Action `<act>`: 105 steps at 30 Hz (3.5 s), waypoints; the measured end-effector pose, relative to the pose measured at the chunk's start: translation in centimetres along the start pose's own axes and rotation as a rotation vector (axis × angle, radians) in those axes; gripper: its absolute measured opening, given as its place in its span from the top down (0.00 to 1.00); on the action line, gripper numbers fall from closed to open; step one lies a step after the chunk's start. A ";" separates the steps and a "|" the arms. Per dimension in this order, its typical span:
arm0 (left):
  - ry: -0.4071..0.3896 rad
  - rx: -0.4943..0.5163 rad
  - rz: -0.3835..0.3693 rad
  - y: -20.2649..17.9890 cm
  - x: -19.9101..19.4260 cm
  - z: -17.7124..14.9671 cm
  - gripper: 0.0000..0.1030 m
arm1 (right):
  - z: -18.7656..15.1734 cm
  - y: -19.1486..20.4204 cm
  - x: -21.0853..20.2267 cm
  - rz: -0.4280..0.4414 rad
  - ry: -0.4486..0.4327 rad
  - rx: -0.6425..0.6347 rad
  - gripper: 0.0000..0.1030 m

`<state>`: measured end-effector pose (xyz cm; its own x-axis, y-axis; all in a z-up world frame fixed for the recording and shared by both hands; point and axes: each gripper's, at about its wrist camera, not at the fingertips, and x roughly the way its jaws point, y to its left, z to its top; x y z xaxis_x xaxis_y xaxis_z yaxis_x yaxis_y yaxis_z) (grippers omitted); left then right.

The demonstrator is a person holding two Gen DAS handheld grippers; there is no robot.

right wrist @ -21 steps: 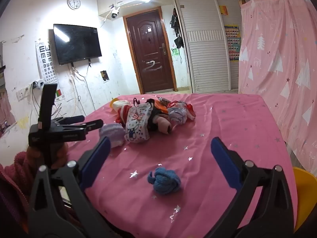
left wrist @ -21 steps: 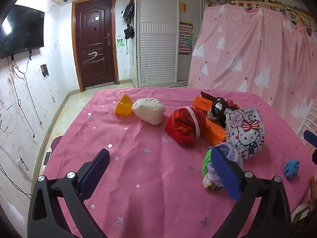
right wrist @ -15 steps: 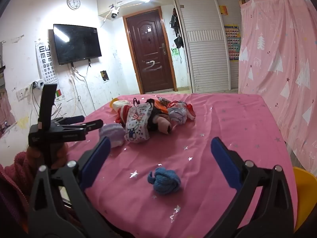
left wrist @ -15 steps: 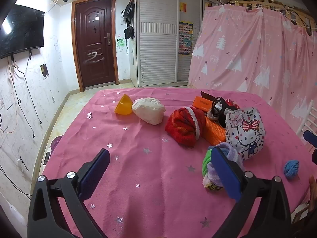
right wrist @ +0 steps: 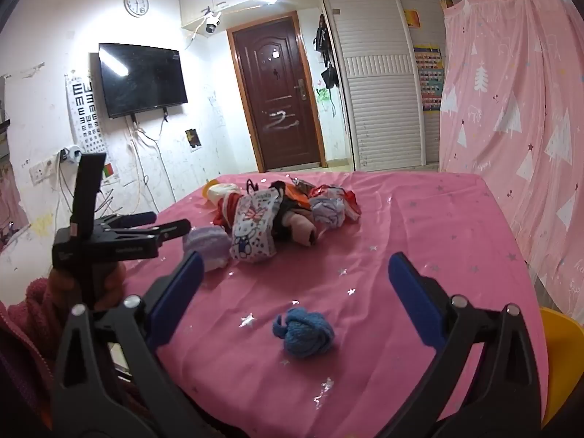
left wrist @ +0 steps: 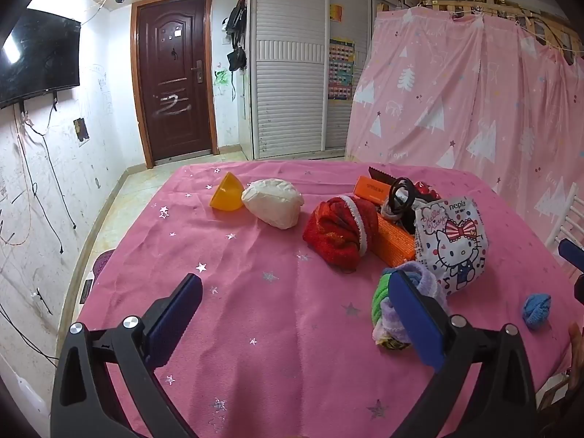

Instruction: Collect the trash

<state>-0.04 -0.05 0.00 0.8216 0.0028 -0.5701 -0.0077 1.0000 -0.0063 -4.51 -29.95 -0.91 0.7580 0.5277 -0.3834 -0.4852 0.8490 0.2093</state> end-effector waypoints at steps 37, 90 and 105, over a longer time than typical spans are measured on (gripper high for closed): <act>0.004 -0.006 -0.003 -0.1 -0.1 0.1 0.08 | 0.0 0.1 0.1 -0.002 0.004 -0.006 0.06; 0.177 0.048 -0.142 -2.5 -0.3 2.8 0.09 | -0.9 2.2 2.2 -0.130 0.202 -0.115 0.06; 0.297 0.153 -0.138 -6.9 3.1 0.6 0.51 | -1.9 0.8 3.5 -0.101 0.302 -0.041 0.47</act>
<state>2.89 -6.94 -1.24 0.6073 -0.1126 -0.7865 0.1955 0.9807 0.0105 -3.04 -27.47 -3.76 0.6426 0.4034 -0.6514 -0.4354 0.8918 0.1228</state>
